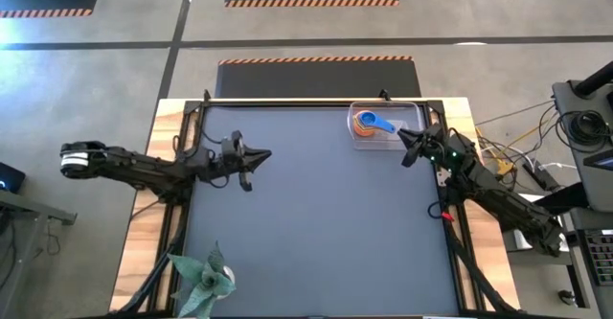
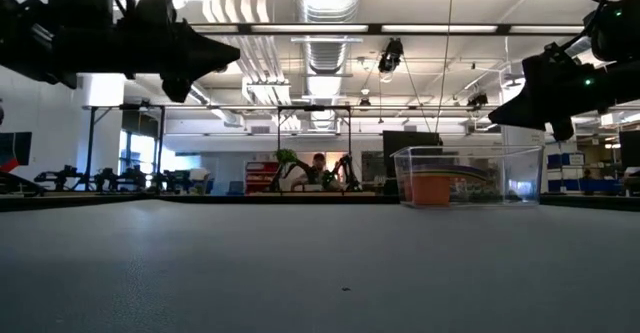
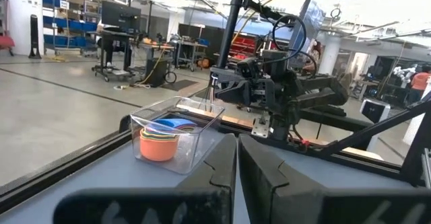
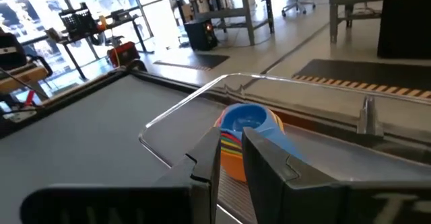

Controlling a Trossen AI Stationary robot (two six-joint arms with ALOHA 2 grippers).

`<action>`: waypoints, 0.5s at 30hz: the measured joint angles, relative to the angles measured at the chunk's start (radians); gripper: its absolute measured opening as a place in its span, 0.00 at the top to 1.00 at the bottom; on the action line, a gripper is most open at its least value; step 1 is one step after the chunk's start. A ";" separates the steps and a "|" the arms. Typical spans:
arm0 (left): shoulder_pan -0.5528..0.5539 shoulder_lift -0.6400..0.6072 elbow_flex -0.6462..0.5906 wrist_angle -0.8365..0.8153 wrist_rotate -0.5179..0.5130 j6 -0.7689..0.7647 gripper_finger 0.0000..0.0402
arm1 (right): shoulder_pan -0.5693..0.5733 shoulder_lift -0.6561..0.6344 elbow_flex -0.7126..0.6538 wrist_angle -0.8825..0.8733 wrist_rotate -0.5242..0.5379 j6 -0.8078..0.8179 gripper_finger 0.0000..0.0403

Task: Nest measuring cups in basket
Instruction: Return to Home Position

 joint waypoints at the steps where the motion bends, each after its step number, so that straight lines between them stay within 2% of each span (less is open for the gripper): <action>1: 0.000 0.012 0.012 0.000 0.000 0.000 1.00 | 0.000 0.000 0.000 -0.003 -0.002 0.001 0.87; 7: 0.000 0.101 0.106 -0.001 0.000 0.000 1.00 | 0.003 0.000 0.000 -0.007 -0.003 0.017 0.87; 12: 0.002 0.182 0.210 -0.020 0.000 0.017 1.00 | 0.086 0.000 0.002 0.008 0.004 -0.008 0.87; 15: 0.005 0.187 0.292 -0.037 0.005 -0.008 1.00 | 0.122 0.001 0.002 0.007 0.004 -0.021 0.87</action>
